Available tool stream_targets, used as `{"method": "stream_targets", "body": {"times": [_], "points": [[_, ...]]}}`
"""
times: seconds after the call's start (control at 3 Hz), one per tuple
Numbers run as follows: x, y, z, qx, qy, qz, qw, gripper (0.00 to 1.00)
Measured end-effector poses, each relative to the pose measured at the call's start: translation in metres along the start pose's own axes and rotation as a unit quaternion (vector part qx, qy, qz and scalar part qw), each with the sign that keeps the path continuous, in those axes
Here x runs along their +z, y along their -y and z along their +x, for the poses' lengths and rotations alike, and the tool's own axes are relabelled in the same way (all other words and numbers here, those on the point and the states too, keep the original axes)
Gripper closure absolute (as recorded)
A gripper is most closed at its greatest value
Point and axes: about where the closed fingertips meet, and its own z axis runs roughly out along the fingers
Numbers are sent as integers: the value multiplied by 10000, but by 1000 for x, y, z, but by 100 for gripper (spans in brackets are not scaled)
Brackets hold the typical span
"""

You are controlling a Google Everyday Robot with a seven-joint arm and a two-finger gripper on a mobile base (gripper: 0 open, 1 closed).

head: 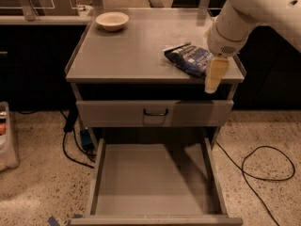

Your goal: Place blue chip bag into middle drawer

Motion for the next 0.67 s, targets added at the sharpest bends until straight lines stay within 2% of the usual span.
{"method": "stream_targets", "body": {"times": [0.33, 0.67], "points": [[1, 1, 0, -8, -3, 8, 10000, 0], [66, -16, -12, -60, 90, 101, 9999, 0]]}}
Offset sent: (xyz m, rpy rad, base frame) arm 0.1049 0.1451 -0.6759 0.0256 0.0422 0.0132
